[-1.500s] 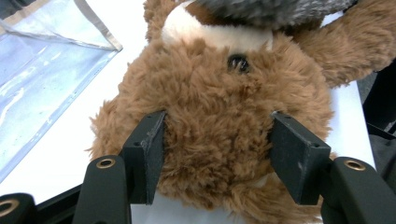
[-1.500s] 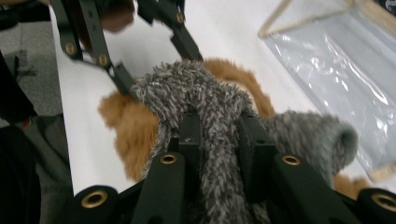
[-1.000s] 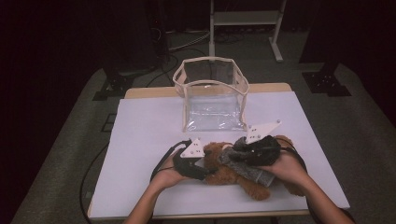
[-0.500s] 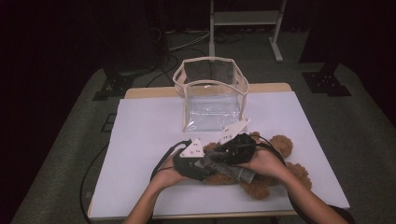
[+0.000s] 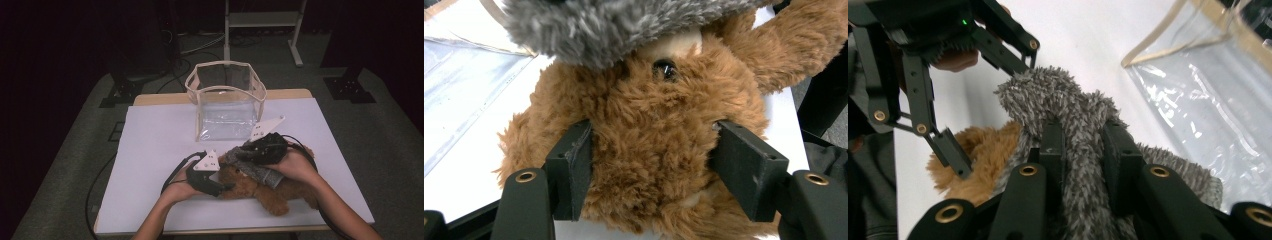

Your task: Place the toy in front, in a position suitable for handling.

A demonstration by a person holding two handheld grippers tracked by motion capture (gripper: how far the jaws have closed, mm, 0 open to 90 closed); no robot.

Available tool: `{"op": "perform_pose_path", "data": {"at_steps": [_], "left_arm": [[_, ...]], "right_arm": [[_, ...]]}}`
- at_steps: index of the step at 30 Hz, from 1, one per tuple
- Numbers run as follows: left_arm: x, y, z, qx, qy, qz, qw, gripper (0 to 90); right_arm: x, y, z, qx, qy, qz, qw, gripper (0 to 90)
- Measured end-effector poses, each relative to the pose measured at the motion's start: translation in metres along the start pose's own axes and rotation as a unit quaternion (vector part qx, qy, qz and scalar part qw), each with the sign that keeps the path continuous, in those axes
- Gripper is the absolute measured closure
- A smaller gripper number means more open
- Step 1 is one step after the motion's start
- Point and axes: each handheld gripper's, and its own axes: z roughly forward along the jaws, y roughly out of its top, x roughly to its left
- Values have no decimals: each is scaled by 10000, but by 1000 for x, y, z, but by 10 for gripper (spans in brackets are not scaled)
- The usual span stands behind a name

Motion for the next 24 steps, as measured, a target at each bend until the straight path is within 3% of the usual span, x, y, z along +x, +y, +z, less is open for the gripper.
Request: {"op": "perform_pose_path", "data": {"at_steps": [4,7,10,14,21,24], "left_arm": [[1,2,-3,-104,-4,-41,9999,315],[-1,3,-3,-126,-73,-37,9999,315],[-3,2,-1,-50,-84,4,10000,326],[-3,2,-1,-28,-125,43,9999,328],[-2,5,-5,-126,-105,24,9999,323],[-4,6,-4,-143,-110,40,9998,321]], "right_arm": [[4,-6,2,-70,188,79,9998,730],[11,-7,1,-66,292,-10,9996,730],[11,-6,-5,-50,143,-95,9998,730],[2,-10,-11,-86,-6,61,9999,730],[2,-21,-10,-184,155,311,9992,730],[5,-22,-10,-189,246,301,9991,730]]}}
